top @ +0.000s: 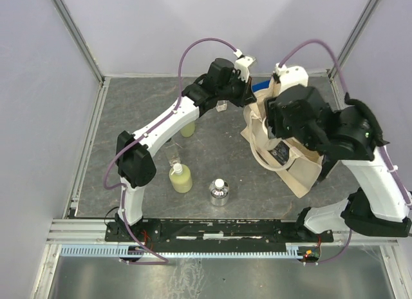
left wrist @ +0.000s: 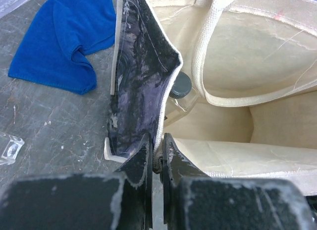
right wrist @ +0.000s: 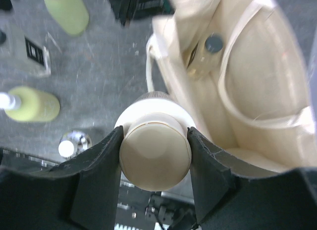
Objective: Place the personal care products into the canvas bag
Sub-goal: Pick up the care product from the center of the board, then place the care product in the canvas bag.
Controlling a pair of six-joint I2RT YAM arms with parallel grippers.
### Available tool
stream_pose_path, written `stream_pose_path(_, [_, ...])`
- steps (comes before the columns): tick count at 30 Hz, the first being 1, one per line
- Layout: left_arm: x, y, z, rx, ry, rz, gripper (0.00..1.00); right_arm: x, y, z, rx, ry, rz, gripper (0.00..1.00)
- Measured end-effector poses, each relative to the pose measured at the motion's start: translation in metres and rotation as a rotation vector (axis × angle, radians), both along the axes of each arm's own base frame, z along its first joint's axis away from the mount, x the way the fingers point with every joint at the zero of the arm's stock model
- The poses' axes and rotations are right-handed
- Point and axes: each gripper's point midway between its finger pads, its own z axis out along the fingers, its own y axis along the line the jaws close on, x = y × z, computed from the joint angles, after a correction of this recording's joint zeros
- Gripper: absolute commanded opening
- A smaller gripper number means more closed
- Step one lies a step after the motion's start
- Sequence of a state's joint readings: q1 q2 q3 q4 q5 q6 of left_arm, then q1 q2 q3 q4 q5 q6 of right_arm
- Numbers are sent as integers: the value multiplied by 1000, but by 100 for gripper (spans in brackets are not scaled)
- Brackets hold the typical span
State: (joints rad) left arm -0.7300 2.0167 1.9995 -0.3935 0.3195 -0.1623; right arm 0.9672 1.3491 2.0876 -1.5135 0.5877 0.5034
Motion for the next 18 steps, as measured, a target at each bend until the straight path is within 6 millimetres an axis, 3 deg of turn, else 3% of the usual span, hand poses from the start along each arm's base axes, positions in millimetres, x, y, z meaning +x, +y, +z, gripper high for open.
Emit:
stream_pose_path(5, [-3, 3, 0, 4, 4, 1, 3, 28, -10, 53, 16, -167, -32, 0])
stream_pose_path(9, [-5, 6, -2, 8, 7, 3, 3, 56, -28, 69, -3, -223, -105, 0])
stream_pose_path(13, [-7, 7, 0, 9, 7, 3, 3, 86, -59, 52, -60, -185, -214, 0])
stream_pose_path(18, [-11, 12, 3, 21, 7, -2, 3, 114, -81, -7, -140, -39, -269, 0])
